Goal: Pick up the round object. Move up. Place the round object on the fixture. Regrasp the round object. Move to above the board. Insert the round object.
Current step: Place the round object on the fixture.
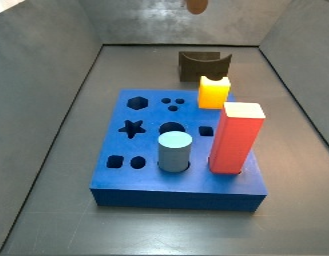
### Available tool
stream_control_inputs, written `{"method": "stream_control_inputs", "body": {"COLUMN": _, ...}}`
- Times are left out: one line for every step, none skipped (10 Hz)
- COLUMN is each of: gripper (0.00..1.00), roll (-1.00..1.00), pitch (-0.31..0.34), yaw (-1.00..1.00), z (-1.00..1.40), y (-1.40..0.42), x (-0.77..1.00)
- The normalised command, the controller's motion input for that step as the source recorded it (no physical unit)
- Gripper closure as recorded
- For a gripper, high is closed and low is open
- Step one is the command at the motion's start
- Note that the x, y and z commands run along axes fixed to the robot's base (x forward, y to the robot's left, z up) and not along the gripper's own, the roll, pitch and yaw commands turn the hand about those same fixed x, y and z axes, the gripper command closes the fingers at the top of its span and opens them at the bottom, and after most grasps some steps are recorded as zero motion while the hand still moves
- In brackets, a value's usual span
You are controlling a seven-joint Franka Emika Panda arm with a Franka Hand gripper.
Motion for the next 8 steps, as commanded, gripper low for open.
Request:
{"method": "stream_control_inputs", "body": {"gripper": 1.0, "roll": -1.0, "pitch": 0.182, "yaw": 0.13, "z": -0.02, "y": 0.59, "x": 0.6}}
{"method": "stream_control_inputs", "body": {"gripper": 1.0, "roll": -1.0, "pitch": 0.201, "yaw": 0.12, "z": -0.01, "y": 0.47, "x": 0.54}}
{"method": "stream_control_inputs", "body": {"gripper": 1.0, "roll": -1.0, "pitch": 0.235, "yaw": 0.08, "z": -0.01, "y": 0.19, "x": 0.43}}
{"method": "stream_control_inputs", "body": {"gripper": 1.0, "roll": -1.0, "pitch": 0.247, "yaw": 0.07, "z": -0.01, "y": 0.09, "x": 0.38}}
{"method": "stream_control_inputs", "body": {"gripper": 1.0, "roll": -1.0, "pitch": 0.273, "yaw": 0.04, "z": -0.01, "y": 0.03, "x": 0.29}}
{"method": "stream_control_inputs", "body": {"gripper": 1.0, "roll": -1.0, "pitch": 0.287, "yaw": 0.02, "z": -0.01, "y": 0.05, "x": 0.21}}
{"method": "stream_control_inputs", "body": {"gripper": 1.0, "roll": -1.0, "pitch": 0.315, "yaw": -0.02, "z": -0.01, "y": 0.06, "x": 0.11}}
{"method": "stream_control_inputs", "body": {"gripper": 1.0, "roll": -1.0, "pitch": 0.324, "yaw": -0.05, "z": 0.0, "y": 0.05, "x": 0.06}}
